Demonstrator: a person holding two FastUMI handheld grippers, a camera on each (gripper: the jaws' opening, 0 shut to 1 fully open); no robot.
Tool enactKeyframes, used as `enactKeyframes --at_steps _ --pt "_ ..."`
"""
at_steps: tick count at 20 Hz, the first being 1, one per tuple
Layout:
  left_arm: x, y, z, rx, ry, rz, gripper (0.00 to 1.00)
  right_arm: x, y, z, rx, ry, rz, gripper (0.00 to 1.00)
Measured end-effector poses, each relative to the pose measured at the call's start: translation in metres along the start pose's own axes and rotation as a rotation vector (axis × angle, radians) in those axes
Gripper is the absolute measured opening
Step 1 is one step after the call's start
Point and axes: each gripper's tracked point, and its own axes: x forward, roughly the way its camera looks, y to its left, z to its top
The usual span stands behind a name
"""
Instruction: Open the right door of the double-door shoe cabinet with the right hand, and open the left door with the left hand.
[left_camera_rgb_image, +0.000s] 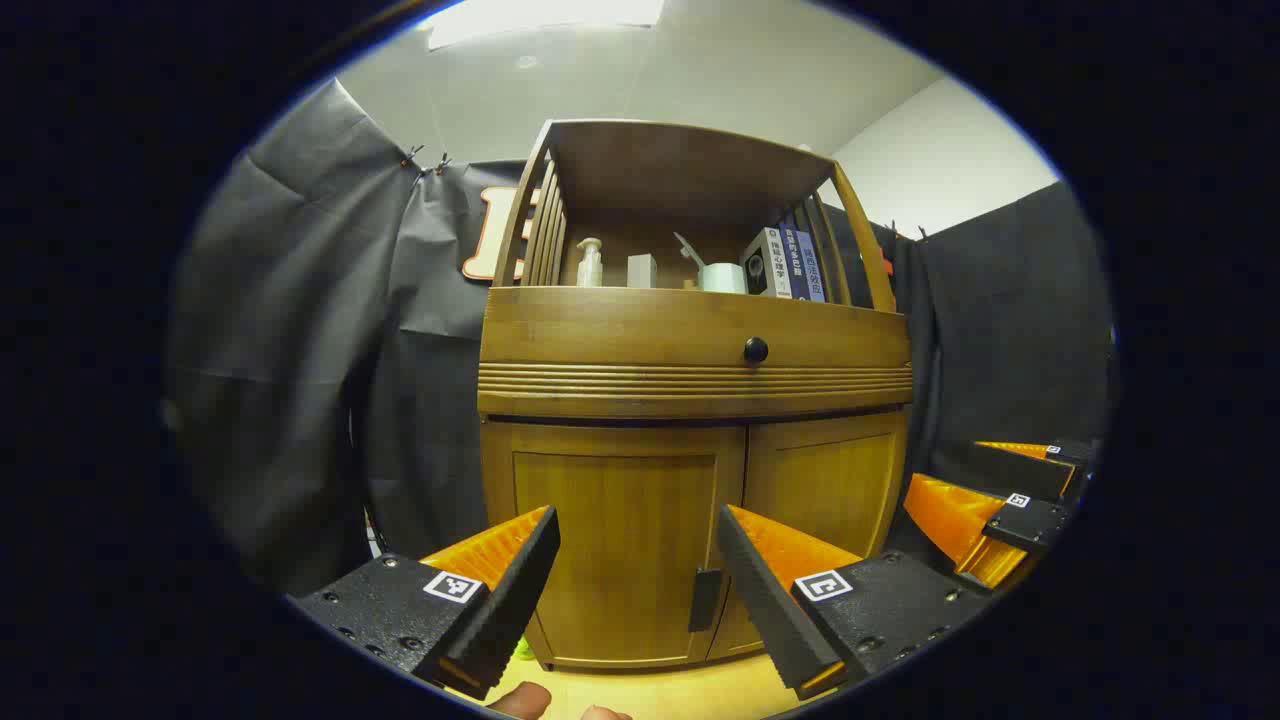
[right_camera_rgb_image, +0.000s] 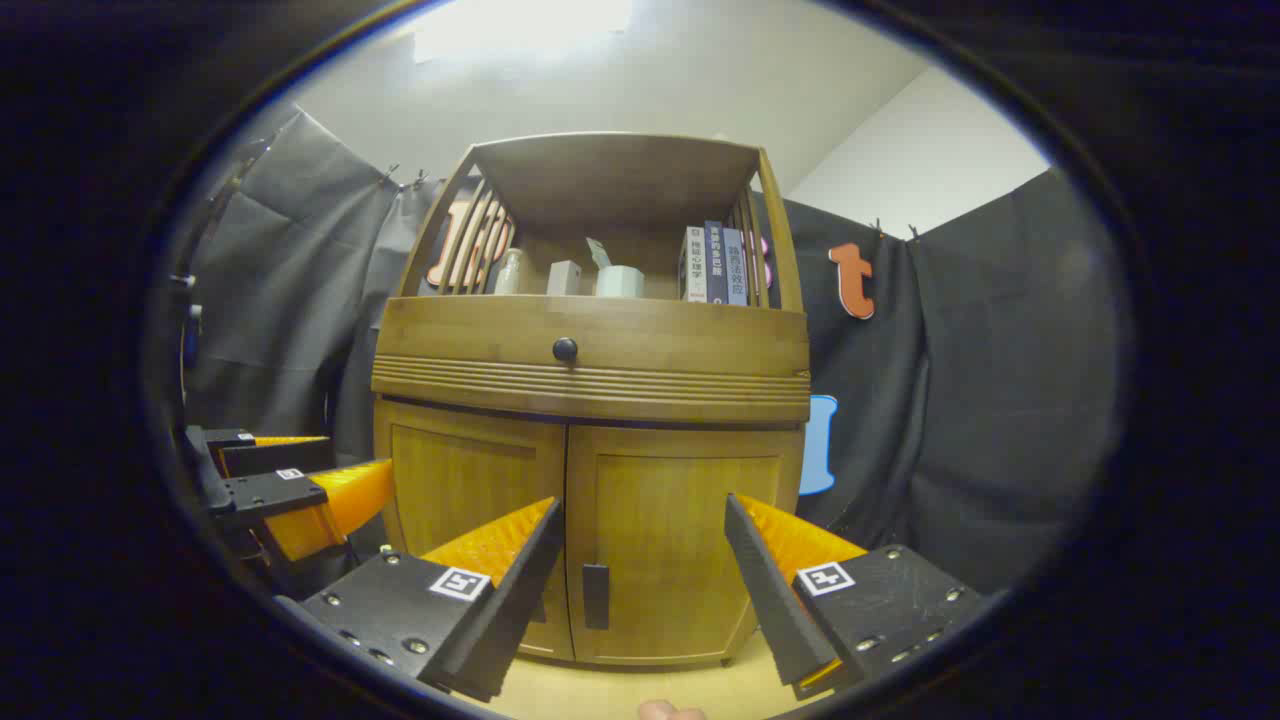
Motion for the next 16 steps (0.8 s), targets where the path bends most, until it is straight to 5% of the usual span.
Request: enactKeyframes --at_steps 16 --pt "0.008 0.005 -0.007 0.014 0.022 0.034 0.96 0.02 0.006 -0.025 -0.011 0.117 0.024 0.96"
